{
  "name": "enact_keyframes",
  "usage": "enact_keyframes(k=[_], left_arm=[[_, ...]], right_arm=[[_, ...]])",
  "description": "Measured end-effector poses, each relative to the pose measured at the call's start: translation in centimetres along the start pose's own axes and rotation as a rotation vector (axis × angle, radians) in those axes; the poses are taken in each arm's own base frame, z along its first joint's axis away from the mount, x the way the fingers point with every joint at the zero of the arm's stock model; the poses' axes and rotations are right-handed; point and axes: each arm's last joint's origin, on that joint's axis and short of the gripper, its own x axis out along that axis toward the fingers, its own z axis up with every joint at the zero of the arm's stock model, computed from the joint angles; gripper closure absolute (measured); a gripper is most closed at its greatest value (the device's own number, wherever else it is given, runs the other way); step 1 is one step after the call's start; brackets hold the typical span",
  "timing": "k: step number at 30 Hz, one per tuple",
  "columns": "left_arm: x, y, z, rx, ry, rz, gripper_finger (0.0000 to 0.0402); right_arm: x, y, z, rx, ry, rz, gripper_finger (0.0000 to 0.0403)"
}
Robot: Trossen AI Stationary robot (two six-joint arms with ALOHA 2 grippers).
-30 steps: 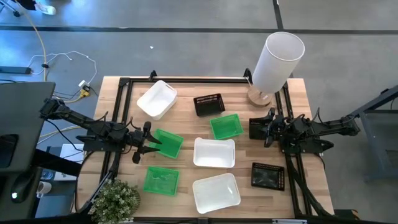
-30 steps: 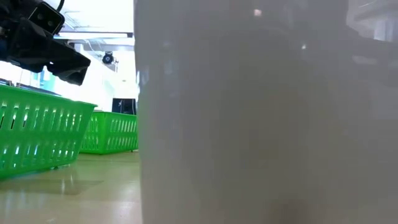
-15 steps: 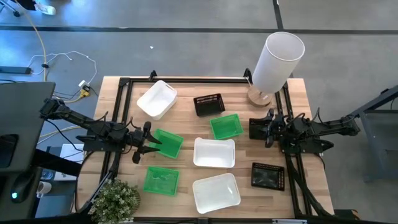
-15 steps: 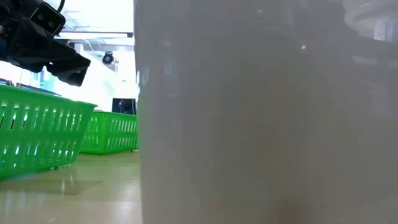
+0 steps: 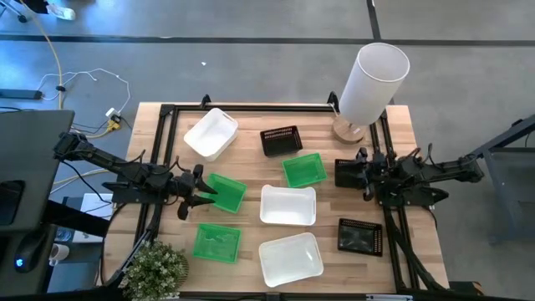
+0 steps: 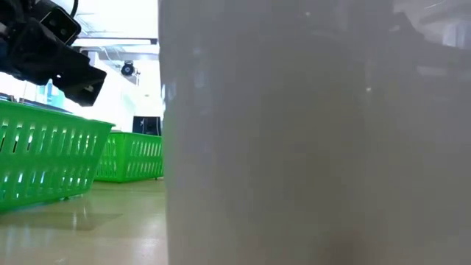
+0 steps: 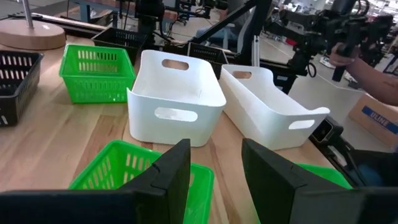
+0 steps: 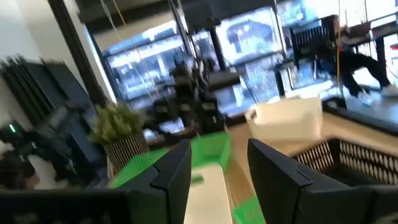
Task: Stack baskets by color
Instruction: Stack the bottom white bin on the middle white bin
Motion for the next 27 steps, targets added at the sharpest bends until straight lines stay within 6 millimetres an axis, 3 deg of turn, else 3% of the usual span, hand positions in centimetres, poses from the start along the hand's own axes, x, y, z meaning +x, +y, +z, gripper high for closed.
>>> enact_keyframes(k=[11, 27], left_arm=[[0.0, 0.0, 0.0, -0.003, 0.0, 0.001, 0.0268], [0.0, 0.0, 0.0, -0.001, -0.001, 0.004, 0.0268]], right_arm=[[0.9, 1.8, 4.6, -0.023, -0.005, 0.111, 0.0256], [9.0, 5.3, 7.9, -0.096, 0.449, 0.077, 0.0256]])
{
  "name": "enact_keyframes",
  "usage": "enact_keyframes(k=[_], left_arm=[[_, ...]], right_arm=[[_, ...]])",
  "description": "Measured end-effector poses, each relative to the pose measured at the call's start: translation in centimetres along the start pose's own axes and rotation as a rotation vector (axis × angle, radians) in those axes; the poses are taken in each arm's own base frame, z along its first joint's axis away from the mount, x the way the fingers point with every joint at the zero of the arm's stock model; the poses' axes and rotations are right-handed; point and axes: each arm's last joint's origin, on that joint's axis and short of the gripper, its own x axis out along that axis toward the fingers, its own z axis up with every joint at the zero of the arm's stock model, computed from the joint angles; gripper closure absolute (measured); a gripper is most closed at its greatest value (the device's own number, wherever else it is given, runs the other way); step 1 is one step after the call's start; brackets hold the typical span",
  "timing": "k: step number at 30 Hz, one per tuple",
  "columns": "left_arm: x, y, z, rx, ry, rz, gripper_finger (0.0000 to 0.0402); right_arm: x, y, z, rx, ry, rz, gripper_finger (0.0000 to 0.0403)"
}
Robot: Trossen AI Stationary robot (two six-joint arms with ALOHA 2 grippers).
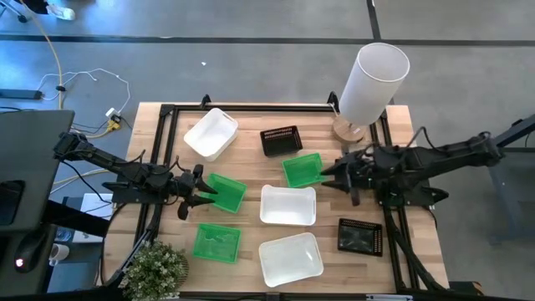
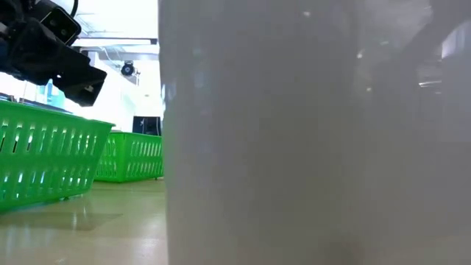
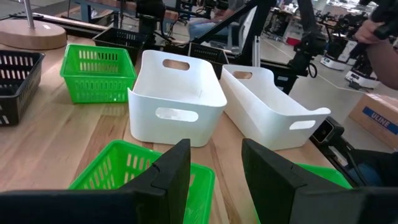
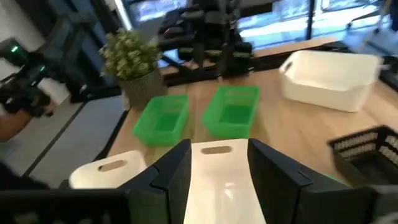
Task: Stack baskets by color
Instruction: Stack the bottom white bin on the middle white bin
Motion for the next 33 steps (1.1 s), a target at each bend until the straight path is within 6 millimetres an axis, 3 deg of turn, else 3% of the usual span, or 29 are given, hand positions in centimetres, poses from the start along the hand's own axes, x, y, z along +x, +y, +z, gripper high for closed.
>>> enact_keyframes(k=[19, 27, 33], left_arm=[[0.0, 0.0, 0.0, -0.028, 0.0, 0.0, 0.0268], [0.0, 0.0, 0.0, -0.029, 0.0, 0.0, 0.0268], [0.0, 0.0, 0.0, -0.029, 0.001, -0.001, 0.0268]], right_arm=[[5.8, 7.9, 2.3, -0.173, 0.226, 0.038, 0.0256], [8.4, 9.9, 2.1, -0.202, 0.281, 0.054, 0.0256], [10.2, 10.8, 0.9, -0.223, 0.343, 0.075, 0.0256]])
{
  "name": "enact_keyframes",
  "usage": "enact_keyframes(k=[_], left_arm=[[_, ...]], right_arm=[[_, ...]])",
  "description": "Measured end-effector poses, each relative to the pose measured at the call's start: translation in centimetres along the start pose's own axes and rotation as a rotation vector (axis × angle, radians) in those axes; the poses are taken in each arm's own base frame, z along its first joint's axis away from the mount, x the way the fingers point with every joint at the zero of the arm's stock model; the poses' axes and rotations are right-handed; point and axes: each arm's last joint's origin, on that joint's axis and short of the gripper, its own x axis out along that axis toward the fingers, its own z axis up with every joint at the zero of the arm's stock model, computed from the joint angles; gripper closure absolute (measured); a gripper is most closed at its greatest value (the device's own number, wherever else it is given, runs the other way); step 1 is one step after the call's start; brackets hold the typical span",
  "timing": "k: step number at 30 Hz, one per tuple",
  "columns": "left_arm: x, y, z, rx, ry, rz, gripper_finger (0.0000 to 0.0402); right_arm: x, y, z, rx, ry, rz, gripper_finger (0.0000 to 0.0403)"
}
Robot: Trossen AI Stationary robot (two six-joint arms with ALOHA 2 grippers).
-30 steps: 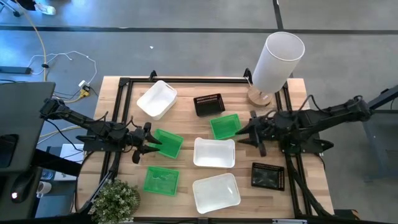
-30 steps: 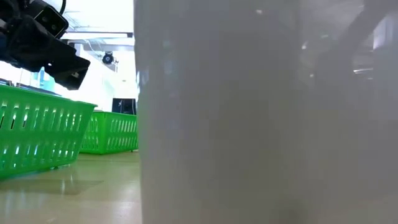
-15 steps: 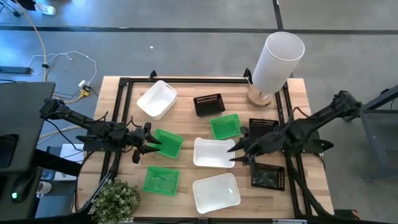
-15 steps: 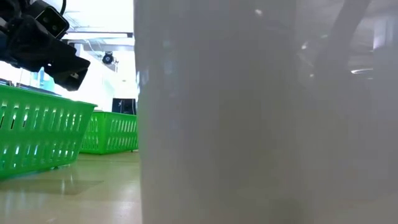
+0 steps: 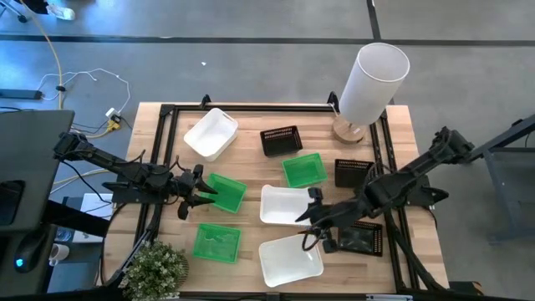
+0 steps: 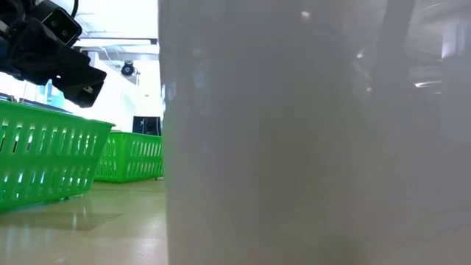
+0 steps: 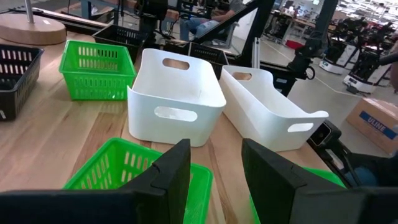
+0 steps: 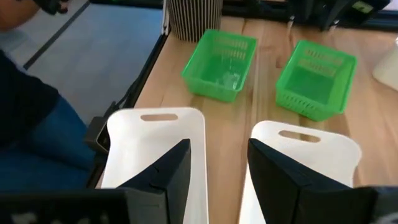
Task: Stack baskets by color
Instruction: Stack the bottom white bin on the middle white bin
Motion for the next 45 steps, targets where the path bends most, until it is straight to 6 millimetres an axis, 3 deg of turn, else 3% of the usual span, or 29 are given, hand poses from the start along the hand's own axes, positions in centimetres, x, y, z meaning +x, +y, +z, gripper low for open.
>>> enact_keyframes(k=[9, 28, 45], left_arm=[[0.0, 0.0, 0.0, 0.0, 0.0, 0.0, 0.0268], [0.0, 0.0, 0.0, 0.002, 0.0, 0.0, 0.0268], [0.0, 0.0, 0.0, 0.003, 0.001, 0.0, 0.0268]], right_arm=[[3.0, 0.5, -1.5, -0.02, 0.105, 0.027, 0.0256], [7.4, 1.2, -3.9, -0.033, 0.22, 0.041, 0.0256], [10.3, 1.3, -5.9, -0.051, 0.286, -0.022, 0.0256]])
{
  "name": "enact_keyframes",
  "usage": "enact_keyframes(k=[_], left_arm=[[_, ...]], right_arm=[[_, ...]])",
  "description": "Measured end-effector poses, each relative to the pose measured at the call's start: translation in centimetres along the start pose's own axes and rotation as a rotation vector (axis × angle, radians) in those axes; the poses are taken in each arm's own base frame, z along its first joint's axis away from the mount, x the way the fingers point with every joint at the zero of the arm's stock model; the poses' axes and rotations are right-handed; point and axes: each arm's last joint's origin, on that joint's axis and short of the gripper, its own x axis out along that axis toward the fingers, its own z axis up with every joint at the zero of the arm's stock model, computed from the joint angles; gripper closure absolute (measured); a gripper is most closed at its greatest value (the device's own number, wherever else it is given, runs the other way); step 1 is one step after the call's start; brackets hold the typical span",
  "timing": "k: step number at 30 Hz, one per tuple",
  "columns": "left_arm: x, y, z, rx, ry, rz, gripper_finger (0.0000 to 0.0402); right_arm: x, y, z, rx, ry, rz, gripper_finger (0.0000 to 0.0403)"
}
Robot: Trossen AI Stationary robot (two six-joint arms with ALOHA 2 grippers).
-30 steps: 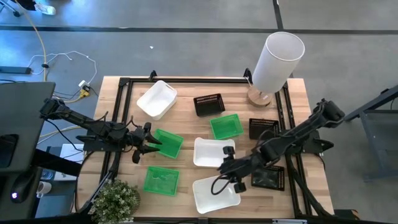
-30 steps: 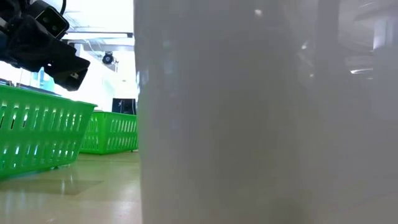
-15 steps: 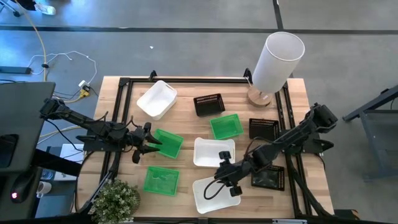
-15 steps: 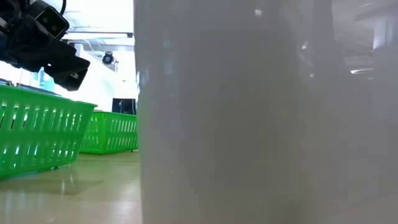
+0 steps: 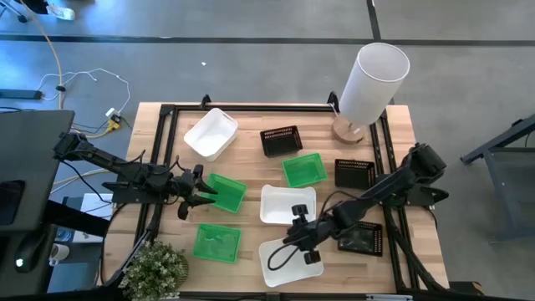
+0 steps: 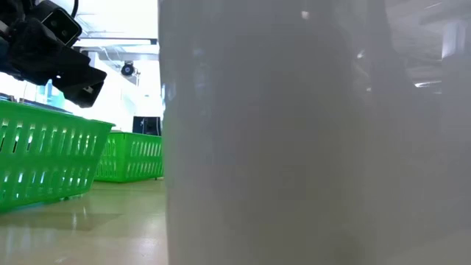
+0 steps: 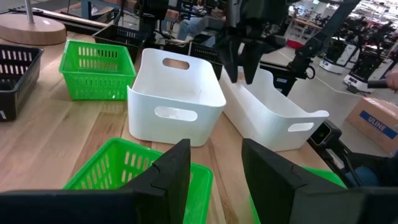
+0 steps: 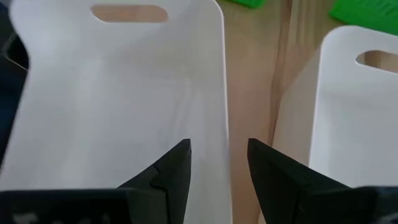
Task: Stack baskets by color
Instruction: Stack the bottom white bin on the middle white bin
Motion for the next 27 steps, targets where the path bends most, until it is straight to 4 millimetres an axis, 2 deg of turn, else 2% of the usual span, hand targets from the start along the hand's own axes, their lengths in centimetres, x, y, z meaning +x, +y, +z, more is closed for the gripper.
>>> enact_keyframes(k=[11, 15, 21, 27], left_arm=[[0.0, 0.0, 0.0, 0.0, 0.002, 0.001, 0.0268], [0.0, 0.0, -0.1, 0.001, 0.008, 0.002, 0.0268], [0.0, 0.0, -0.1, 0.012, 0.007, 0.003, 0.0268], [0.0, 0.0, -0.1, 0.018, 0.008, 0.003, 0.0268]], right_arm=[[2.0, -0.1, -0.9, 0.052, 0.062, -0.011, 0.0259], [2.0, -0.1, -0.9, 0.07, 0.062, -0.01, 0.0298], [2.0, -0.4, -0.9, 0.079, 0.074, 0.018, 0.0392], [2.0, -0.8, -0.8, 0.112, 0.076, 0.027, 0.0396]])
